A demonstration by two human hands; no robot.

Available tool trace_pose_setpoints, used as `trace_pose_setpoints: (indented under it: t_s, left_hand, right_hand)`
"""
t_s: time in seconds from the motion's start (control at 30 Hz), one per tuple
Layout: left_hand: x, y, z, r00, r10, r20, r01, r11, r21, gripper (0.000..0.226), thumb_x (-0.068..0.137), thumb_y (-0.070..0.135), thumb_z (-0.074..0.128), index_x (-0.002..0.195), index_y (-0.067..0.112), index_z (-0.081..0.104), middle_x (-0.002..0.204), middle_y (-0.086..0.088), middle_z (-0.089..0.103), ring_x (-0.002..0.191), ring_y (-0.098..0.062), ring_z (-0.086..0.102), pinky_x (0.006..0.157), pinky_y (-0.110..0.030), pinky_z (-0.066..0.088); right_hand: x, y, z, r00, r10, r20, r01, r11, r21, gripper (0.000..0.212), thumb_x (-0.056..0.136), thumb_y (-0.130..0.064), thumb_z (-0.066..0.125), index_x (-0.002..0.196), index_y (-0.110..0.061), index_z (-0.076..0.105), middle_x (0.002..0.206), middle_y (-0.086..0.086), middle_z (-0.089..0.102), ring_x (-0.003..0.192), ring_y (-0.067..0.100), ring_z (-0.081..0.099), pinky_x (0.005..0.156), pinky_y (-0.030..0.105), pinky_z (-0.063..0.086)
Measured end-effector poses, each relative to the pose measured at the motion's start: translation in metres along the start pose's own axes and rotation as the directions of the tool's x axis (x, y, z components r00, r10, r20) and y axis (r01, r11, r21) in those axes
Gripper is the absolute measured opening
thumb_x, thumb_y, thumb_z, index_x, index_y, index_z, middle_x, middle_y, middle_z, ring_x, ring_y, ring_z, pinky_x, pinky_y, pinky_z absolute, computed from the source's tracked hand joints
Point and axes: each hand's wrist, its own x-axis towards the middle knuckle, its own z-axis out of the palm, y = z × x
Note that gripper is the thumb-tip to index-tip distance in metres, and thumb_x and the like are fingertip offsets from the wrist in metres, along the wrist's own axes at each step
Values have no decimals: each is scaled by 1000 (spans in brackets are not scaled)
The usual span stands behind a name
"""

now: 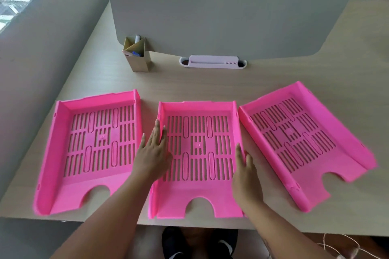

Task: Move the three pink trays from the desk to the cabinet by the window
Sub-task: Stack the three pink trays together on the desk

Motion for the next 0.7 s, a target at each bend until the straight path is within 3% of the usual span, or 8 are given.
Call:
trace_pose_setpoints:
  t_s: [0.07,0.13,0.23,0.3,0.4,0.57,0.67,0.7]
  left_hand:
    - [10,3,-4,999,9,34,-9,1000,9,80,95,37,34,153,13,-15,156,-11,-34,149,-25,-15,121,-51,2]
    - [15,5,-9,998,9,55,-8,1000,-8,81,96,42,33,152,19,-20,157,-8,-34,148,-24,-19,121,-52,-2]
    - [7,1,-16,998,-60,2,60,995,-75,79,96,47,32,153,21,-17,159,-2,-25,148,-21,-18,120,-47,-8]
    - [-7,-10,-22,987,-142,-77,134,986,-95,77,96,49,32,155,21,-9,161,0,-16,149,-20,-14,120,-45,-7]
    - [-32,-41,-35,943,-307,-132,295,950,-105,75,96,49,35,156,17,1,164,-3,-4,151,-23,-4,121,-45,-1]
    - [-76,-128,-47,837,-507,-207,493,862,-119,78,90,48,38,155,12,13,163,-10,15,150,-27,13,121,-50,14]
    - [-93,-178,-48,746,-646,-158,624,762,-171,79,90,42,48,154,10,14,161,-14,19,148,-31,20,119,-49,17]
    - [-96,-192,-46,718,-689,-101,657,718,-228,78,90,40,52,153,10,16,158,-16,27,143,-33,30,117,-50,25]
  right_hand:
    - [3,2,-2,1000,6,-5,-6,1000,20,95,85,15,50,156,-26,2,151,17,35,125,28,52,72,27,59]
    - [5,2,-7,999,5,-31,-7,999,-36,91,86,6,57,156,-23,8,152,21,35,130,35,47,88,39,57]
    - [12,-9,-18,985,-94,-144,74,987,-143,71,84,-15,65,149,-12,38,153,25,35,137,45,37,111,56,34]
    - [21,-26,-23,954,-246,-171,221,963,-156,62,80,-17,68,138,-7,51,147,25,44,134,46,42,111,56,30]
    - [33,-69,-19,905,-407,-128,401,914,-70,54,75,-10,73,127,-1,60,132,25,58,122,45,54,104,56,43]
    - [22,-161,3,839,-545,-13,542,831,129,49,82,-11,66,129,1,59,125,18,63,116,36,59,98,48,50]
    - [7,-208,20,826,-557,87,520,813,261,56,93,-16,53,146,-5,40,148,12,45,136,27,43,112,37,37]
    - [3,-222,27,841,-522,145,465,833,301,61,95,-17,51,152,-7,30,154,10,37,139,24,40,113,31,33]
